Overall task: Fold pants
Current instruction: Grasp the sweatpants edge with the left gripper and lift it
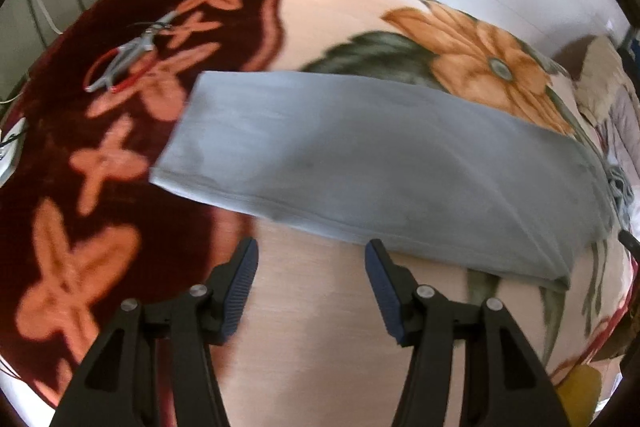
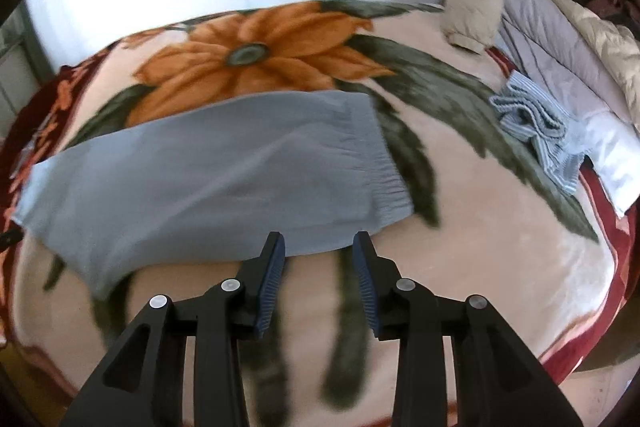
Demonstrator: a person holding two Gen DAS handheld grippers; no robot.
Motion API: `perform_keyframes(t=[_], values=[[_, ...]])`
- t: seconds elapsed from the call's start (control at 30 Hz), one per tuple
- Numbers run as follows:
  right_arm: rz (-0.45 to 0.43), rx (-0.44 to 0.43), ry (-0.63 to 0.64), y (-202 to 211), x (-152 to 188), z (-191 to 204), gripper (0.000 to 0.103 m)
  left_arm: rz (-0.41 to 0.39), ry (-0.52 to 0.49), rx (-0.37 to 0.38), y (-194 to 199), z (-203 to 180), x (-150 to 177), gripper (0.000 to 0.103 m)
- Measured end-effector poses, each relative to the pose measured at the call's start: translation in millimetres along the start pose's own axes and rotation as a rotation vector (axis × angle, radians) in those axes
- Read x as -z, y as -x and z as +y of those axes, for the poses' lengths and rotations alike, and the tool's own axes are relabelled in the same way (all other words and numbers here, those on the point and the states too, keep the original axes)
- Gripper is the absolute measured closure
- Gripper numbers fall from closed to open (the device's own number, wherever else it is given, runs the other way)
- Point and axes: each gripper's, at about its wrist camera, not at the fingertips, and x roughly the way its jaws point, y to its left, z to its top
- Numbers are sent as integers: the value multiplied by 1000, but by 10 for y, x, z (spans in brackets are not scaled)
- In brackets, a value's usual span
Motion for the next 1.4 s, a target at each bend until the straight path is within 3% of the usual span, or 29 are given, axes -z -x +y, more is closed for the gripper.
perform_keyframes(t=[0.33,0.77,0.9,1.1,1.17,1.23,1.27,1.37,1.4], values=[[25,-83,48,224,104,564,66,-9,36,-8,26,345,-152,24],[80,-123,67,143,389,1013,66,10,140,-60,-362,767,-324,23],[91,-132,68,105,427,1051,66,31,216,-12,-509,869,-317,23],[110,-149,44,39,469,1038,66,-7,303,12,-597,931,-344,21],[107,-156,41,37,478,1037,65,-23,309,0,-596,914,-347,31],[104,-160,38,37,480,1030,66,-45,302,6,-583,901,-367,69],[101,-164,35,40,482,1024,66,-51,303,30,-579,897,-370,77],[92,-175,26,60,495,1003,66,-66,330,72,-545,926,-382,93],[89,-178,23,66,498,996,66,-75,335,88,-517,940,-388,94]])
